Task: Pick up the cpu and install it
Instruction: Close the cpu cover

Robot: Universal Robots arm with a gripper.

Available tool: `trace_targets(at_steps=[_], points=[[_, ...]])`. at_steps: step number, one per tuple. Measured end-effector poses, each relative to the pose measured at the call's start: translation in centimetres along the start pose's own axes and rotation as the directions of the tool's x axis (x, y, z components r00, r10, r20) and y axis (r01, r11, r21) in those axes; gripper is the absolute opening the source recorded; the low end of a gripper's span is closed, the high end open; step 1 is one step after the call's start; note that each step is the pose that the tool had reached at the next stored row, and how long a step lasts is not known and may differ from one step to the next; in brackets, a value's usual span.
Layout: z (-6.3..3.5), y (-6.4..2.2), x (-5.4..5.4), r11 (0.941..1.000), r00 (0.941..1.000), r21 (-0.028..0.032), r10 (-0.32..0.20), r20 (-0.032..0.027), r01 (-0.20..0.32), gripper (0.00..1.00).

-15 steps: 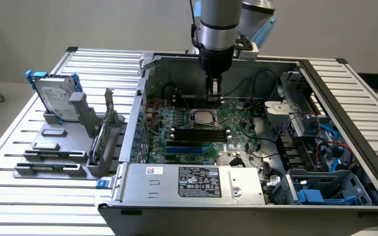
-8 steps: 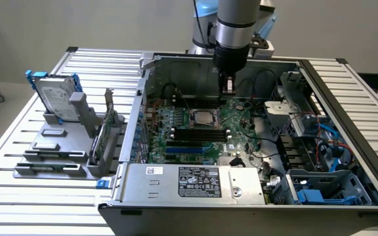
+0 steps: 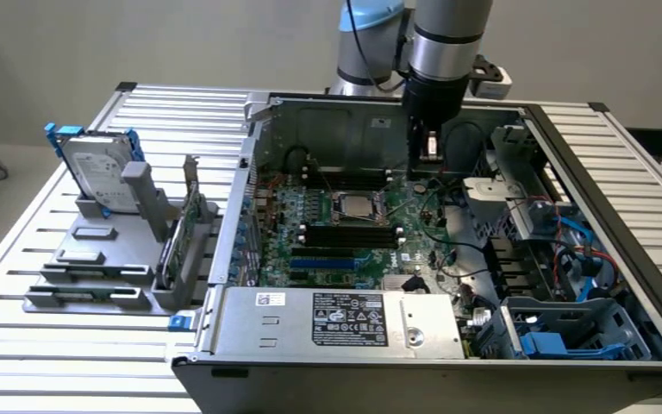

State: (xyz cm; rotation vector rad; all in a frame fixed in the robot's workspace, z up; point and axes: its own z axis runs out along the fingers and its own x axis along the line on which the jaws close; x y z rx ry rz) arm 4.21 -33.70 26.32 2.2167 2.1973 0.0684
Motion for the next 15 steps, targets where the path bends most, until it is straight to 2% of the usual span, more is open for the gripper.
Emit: trace_targets(at_steps=[2,5,15], points=[[0.01,0.93,0.0,1.0,1.0,0.0,0.0,-0.0003,0.0,0.11],[0.29,1.48,0.0,1.0,1.0,0.0,-0.001,0.0003,0.001,0.11],[2.08,1.55,0.0,1.0,1.0,0.0001,-0.005,0.0019,0.005,0.11]])
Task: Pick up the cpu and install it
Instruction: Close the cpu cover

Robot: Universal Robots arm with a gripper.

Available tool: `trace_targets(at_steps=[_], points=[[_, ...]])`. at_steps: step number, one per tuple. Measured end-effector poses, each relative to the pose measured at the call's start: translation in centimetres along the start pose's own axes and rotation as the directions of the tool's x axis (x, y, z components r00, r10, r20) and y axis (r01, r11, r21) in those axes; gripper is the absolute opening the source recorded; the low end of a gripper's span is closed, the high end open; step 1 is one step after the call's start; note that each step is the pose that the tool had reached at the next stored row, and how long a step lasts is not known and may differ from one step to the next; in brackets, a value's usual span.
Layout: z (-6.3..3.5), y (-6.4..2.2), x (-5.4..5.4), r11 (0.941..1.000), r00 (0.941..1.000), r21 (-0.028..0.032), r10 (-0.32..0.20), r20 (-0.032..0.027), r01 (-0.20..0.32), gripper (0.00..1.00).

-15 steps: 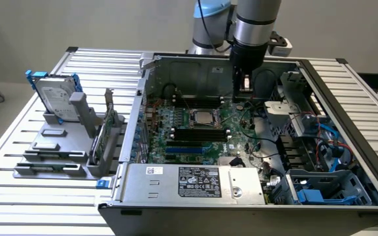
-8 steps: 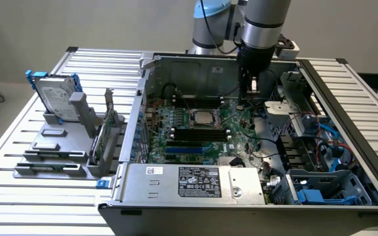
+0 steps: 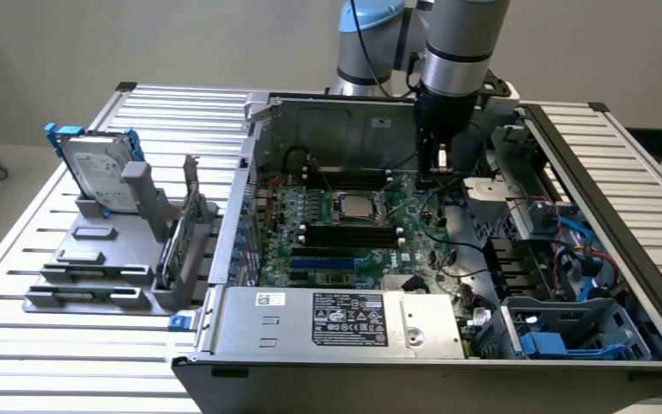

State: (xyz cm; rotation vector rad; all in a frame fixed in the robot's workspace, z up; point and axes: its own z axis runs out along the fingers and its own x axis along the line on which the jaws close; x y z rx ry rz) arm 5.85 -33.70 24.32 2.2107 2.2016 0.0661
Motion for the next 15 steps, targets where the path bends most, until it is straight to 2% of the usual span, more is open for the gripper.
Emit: trace_targets(at_steps=[3,5,7,12,15], points=[[0.15,-0.01,-0.01,1.0,1.0,0.0,0.0,0.0004,0.0,0.11],[0.16,-0.09,-0.01,1.0,1.0,0.003,0.0,0.0004,0.0,0.11],[0.15,-0.22,0.0,0.9999,1.0,0.0125,0.0,0.0003,0.0,0.11],[0.13,-0.64,-0.01,0.9991,1.0,0.0429,0.001,0.0003,-0.001,0.11],[0.1,-0.93,-0.01,0.9984,1.0,0.0564,0.001,0.0004,-0.001,0.11]])
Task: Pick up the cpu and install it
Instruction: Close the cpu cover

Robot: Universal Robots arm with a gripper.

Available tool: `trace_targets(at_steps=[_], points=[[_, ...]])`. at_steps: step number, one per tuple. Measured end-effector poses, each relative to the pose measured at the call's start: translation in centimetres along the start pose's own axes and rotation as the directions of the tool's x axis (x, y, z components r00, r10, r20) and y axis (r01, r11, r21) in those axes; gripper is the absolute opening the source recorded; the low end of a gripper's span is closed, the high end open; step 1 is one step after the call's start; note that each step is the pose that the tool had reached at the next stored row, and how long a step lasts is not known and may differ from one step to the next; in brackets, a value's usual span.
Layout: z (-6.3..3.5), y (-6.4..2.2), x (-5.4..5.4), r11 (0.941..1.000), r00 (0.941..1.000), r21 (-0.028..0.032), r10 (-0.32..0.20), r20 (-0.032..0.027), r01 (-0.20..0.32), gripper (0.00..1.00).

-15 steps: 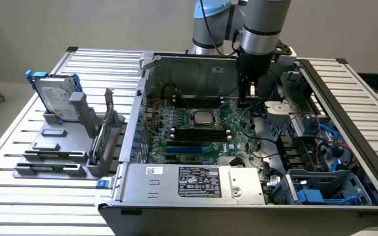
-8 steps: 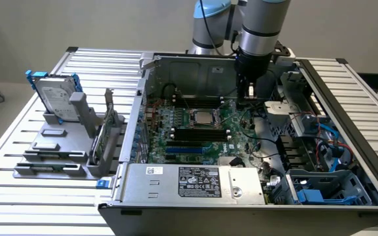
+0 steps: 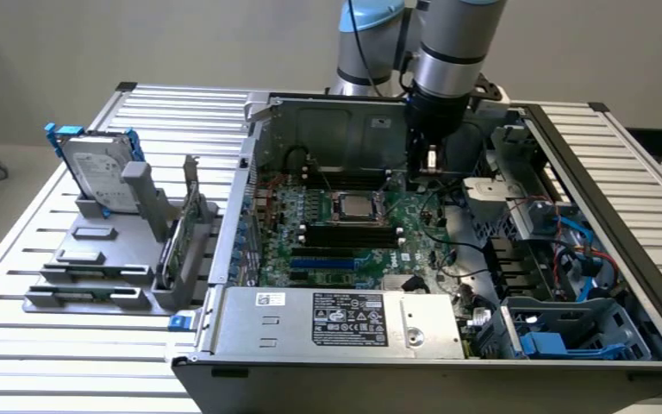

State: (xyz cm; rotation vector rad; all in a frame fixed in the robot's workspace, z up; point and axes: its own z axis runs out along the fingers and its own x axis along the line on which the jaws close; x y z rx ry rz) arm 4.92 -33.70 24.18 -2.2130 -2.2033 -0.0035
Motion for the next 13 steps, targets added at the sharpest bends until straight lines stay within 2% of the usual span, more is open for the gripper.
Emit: trace_targets(at_steps=[7,11,13], points=[[-0.06,-1.03,0.0,0.9998,1.0,0.0176,0.0,0.0002,0.0,0.11],[-0.07,-1.78,0.0,0.9997,1.0,0.0255,0.0,0.0,0.0,0.11],[-0.07,-2.2,0.0,0.9996,1.0,0.0276,0.001,0.0002,-0.001,0.11]])
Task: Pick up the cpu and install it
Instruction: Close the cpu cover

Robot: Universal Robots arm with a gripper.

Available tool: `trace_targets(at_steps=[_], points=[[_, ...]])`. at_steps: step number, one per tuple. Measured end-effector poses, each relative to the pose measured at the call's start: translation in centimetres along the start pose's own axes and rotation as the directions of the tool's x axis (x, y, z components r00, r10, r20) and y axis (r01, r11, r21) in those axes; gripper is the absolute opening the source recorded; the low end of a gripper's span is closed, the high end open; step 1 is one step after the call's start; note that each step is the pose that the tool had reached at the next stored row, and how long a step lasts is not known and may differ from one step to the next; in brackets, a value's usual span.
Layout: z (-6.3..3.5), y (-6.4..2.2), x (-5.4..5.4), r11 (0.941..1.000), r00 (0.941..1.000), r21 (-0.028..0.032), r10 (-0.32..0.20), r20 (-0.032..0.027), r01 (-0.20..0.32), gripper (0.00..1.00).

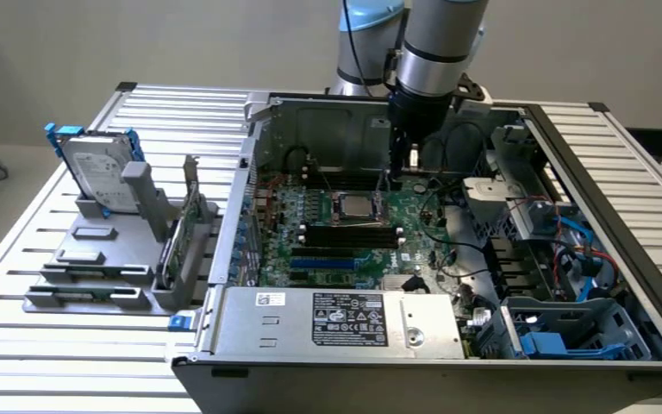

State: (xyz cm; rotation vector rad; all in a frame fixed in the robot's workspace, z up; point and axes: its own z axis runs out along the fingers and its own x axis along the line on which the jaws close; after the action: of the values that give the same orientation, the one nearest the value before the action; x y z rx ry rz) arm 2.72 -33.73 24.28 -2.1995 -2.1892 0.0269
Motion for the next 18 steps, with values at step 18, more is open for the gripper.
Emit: trace_targets(at_steps=[18], points=[[0.13,-2.94,-0.1,0.9996,1.0,0.0272,0.0,0.0,0.0,0.11]])
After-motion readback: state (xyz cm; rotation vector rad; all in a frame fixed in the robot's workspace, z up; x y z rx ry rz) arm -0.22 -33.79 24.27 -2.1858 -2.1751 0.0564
